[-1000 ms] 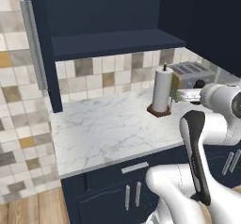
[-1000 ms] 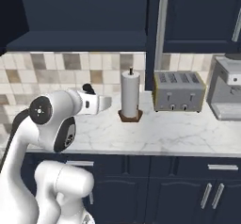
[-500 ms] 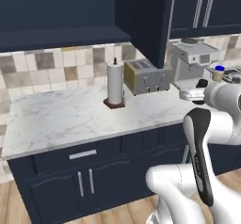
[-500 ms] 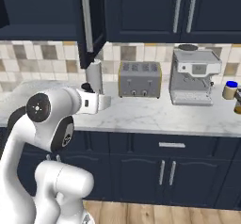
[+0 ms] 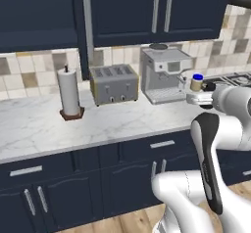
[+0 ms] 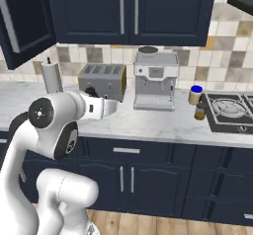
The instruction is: Collect the turmeric, mayonnaise, and shaker from the cabinet and place them next to the stove.
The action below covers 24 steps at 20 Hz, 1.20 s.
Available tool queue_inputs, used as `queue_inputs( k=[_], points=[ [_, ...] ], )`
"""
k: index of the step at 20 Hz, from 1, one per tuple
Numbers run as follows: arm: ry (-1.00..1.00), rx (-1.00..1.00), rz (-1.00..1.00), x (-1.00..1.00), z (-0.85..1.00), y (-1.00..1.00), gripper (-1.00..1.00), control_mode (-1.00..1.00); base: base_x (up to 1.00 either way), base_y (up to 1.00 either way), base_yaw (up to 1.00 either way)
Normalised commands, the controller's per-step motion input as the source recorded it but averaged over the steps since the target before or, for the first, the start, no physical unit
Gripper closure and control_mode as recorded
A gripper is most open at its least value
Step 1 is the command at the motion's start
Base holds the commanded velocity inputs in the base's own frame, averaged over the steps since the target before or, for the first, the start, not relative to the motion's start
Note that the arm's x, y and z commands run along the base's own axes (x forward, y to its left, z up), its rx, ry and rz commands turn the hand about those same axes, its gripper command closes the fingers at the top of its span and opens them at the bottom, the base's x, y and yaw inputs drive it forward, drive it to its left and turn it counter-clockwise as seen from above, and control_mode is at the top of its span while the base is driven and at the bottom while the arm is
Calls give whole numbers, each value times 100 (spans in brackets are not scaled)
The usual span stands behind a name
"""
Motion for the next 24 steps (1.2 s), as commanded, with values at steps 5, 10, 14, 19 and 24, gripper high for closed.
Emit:
queue_inputs(
  k=[5, 10, 14, 19, 24],
  points=[
    [0, 0, 0, 0, 0, 0, 100, 100, 32, -100, 7],
    [0, 0, 0, 0, 0, 0, 100, 100, 49, -100, 6],
    [0, 0, 0, 0, 0, 0, 100, 100, 62, -100, 5],
    [0, 0, 0, 0, 0, 0, 100, 100, 62, -100, 5],
    [0, 0, 0, 0, 0, 0, 100, 100, 56, -100, 4]
  ],
)
